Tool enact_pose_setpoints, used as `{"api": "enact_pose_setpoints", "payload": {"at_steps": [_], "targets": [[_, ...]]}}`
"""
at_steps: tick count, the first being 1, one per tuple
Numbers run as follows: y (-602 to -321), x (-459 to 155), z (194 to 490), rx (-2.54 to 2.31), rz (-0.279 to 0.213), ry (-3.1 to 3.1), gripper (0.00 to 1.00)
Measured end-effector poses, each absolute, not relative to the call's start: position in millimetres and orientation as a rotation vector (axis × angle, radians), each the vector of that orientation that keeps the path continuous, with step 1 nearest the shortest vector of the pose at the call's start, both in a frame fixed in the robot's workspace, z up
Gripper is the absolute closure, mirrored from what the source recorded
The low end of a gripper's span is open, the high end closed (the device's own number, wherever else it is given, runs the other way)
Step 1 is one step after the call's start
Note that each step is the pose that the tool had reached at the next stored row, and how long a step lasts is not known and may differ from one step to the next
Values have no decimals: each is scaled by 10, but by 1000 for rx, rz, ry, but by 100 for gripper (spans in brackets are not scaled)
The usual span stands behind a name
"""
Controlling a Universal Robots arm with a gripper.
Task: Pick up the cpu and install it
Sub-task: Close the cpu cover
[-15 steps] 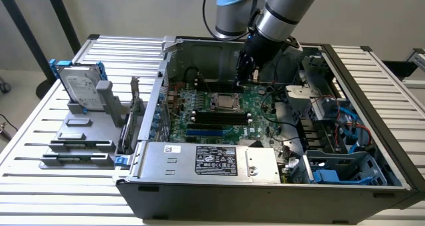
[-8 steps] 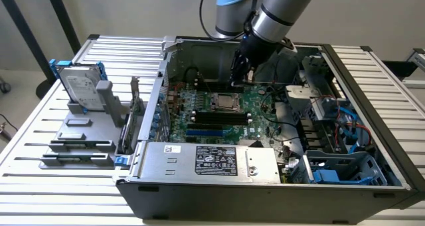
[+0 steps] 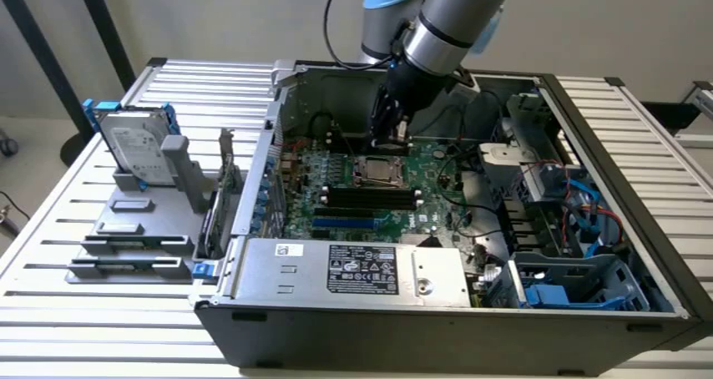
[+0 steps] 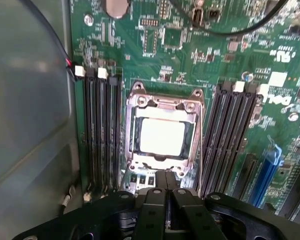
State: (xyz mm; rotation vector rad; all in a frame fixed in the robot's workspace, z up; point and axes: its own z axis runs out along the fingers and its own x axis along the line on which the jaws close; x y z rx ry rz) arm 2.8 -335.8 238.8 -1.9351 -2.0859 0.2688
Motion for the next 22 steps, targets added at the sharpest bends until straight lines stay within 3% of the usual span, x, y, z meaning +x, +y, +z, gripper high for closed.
{"api": "enact_pose_setpoints", "payload": {"at_steps": [22], "targets": [[-3357,-152,1992,-1964,264,-2054,89]]}}
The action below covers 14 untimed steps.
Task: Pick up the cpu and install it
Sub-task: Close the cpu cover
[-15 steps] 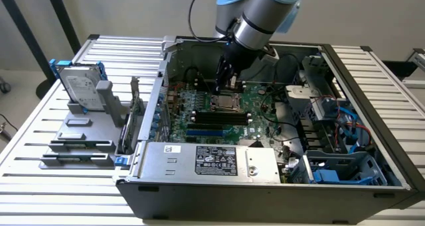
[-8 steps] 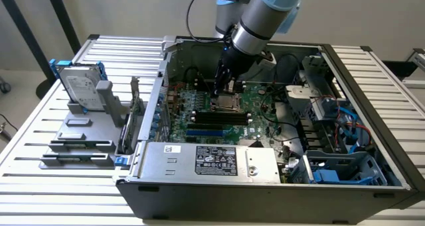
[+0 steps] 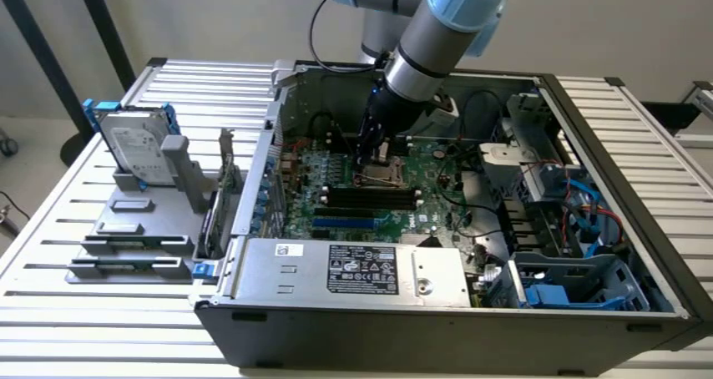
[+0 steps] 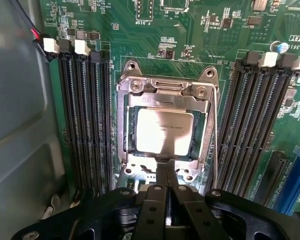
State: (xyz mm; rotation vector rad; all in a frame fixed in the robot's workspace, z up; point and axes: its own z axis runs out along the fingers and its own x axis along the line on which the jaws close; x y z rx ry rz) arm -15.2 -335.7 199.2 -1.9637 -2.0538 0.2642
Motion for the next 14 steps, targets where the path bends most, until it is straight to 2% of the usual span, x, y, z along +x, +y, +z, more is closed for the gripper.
{"api": "enact_pose_setpoints", "payload": {"at_steps": [5,14], "targets": [[-3362,-157,1955,-1971,259,-2042,89],[-3442,-189,2113,-1965,230,-2017,89]]}}
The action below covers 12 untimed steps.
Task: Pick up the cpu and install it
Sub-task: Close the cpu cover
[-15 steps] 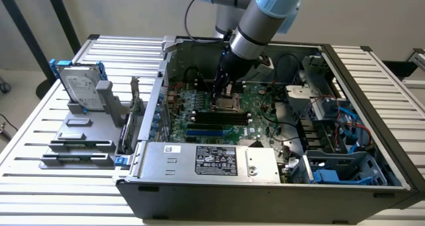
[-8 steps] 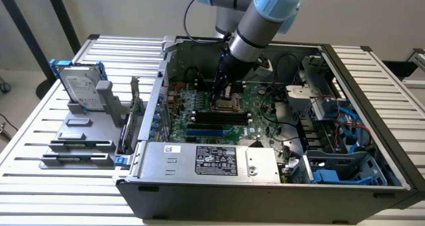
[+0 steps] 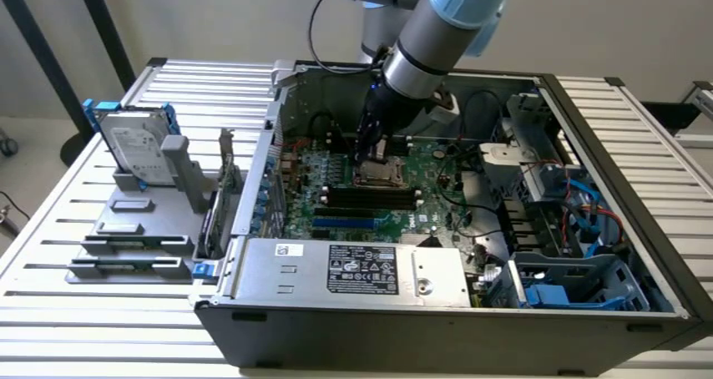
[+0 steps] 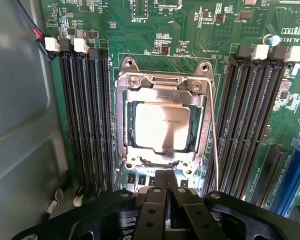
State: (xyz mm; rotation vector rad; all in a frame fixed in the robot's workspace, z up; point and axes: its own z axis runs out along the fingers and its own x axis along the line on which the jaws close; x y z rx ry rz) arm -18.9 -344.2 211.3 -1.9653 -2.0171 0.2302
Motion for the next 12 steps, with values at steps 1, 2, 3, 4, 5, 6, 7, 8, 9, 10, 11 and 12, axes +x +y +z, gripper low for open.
{"api": "enact_pose_setpoints", "payload": {"at_steps": [1,2,3,4,5,6,7,8,9,10,11,12], "targets": [[-3450,-201,2127,-1963,226,-2015,89],[-3458,-216,2141,-1961,223,-2012,89],[-3465,-234,2156,-1959,218,-2010,89],[-3470,-254,2172,-1956,213,-2008,89],[-3476,-276,2187,-1953,209,-2007,89],[-3481,-297,2202,-1951,204,-2005,89],[-3487,-322,2218,-1948,200,-2004,89],[-3491,-348,2231,-1946,196,-2003,89],[-3495,-375,2241,-1945,193,-2002,89],[-3498,-401,2245,-1944,191,-2002,89],[-3498,-405,2245,-1943,191,-2001,89],[-3497,-405,2245,-1943,191,-2001,89]]}}
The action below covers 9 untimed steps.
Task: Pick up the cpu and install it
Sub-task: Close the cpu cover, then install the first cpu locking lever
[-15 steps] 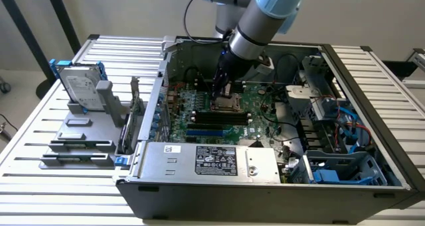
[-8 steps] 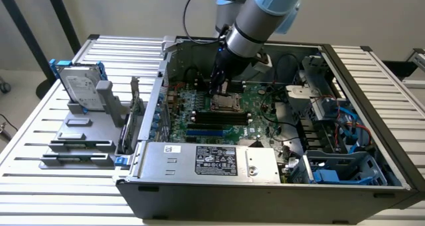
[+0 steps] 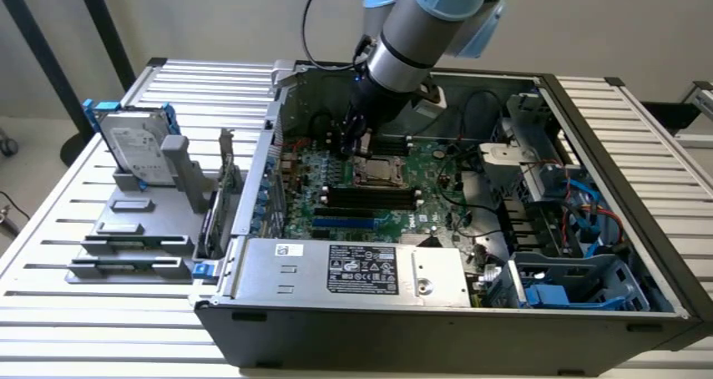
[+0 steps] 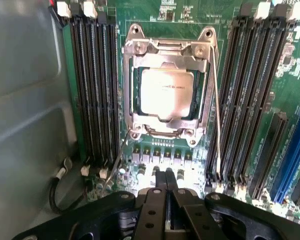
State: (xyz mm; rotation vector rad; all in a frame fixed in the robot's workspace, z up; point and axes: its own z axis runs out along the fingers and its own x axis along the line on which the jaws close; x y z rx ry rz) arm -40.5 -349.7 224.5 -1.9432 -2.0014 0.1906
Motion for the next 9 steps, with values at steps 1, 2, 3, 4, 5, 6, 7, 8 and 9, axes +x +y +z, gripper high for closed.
{"api": "enact_pose_setpoints", "payload": {"at_steps": [1,2,3,4,5,6,7,8,9], "targets": [[-3497,-405,2245,-1943,191,-2001,89],[-3497,-405,2245,-1943,190,-2001,89],[-3498,-405,2245,-1943,191,-2001,89],[-3498,-405,2246,-1943,191,-2001,89],[-3498,-405,2245,-1943,191,-2001,89],[-3498,-405,2246,-1943,191,-2001,89],[-3498,-405,2245,-1943,191,-2001,89],[-3498,-405,2245,-1943,191,-2001,89],[-3498,-405,2245,-1943,191,-2001,89]]}}
